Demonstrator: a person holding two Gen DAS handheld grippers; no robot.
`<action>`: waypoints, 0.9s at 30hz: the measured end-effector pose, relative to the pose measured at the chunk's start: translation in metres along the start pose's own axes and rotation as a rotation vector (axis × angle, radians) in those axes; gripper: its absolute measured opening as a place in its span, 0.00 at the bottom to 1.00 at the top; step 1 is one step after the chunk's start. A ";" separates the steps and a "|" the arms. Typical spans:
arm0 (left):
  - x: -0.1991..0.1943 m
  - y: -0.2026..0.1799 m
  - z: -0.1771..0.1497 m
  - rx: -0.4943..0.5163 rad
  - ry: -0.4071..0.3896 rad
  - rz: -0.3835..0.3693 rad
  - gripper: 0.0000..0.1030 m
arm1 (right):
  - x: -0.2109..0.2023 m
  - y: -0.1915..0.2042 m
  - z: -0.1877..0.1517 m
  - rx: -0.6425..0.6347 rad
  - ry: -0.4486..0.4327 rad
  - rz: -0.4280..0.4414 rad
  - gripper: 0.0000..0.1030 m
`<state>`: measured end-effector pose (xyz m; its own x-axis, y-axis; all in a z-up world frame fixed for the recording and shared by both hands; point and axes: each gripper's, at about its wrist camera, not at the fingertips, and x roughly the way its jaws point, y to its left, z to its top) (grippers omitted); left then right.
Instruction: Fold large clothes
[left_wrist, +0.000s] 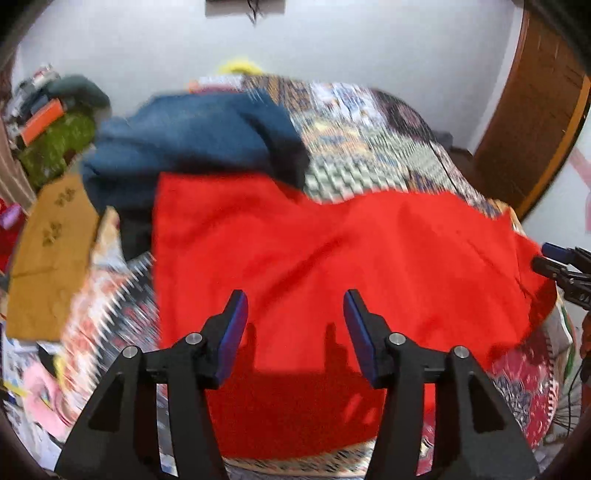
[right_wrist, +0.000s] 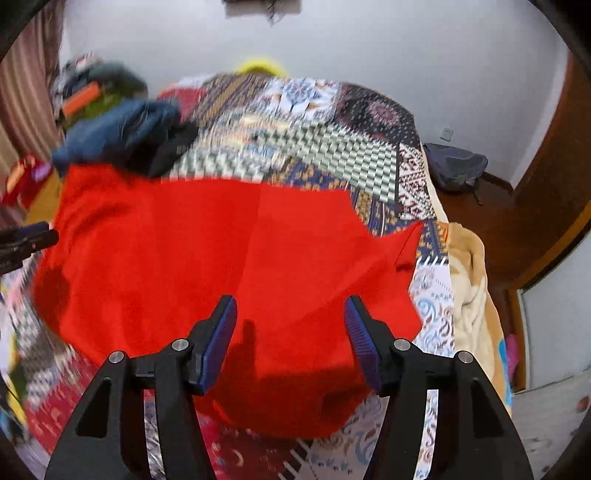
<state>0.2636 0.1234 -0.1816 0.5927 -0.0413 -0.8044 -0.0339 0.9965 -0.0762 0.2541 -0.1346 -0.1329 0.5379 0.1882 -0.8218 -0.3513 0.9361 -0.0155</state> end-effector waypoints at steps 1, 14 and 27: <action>0.007 -0.003 -0.008 -0.005 0.029 -0.017 0.52 | 0.001 0.001 -0.004 -0.008 0.009 -0.010 0.55; 0.025 0.034 -0.083 -0.125 0.115 0.163 0.71 | 0.002 -0.006 -0.040 -0.006 0.073 -0.050 0.56; -0.032 0.075 -0.106 -0.309 0.034 0.278 0.71 | -0.026 0.019 -0.021 -0.015 -0.002 0.008 0.56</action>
<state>0.1571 0.1915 -0.2237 0.5000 0.2190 -0.8379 -0.4324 0.9014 -0.0225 0.2176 -0.1283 -0.1239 0.5370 0.1961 -0.8205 -0.3666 0.9302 -0.0176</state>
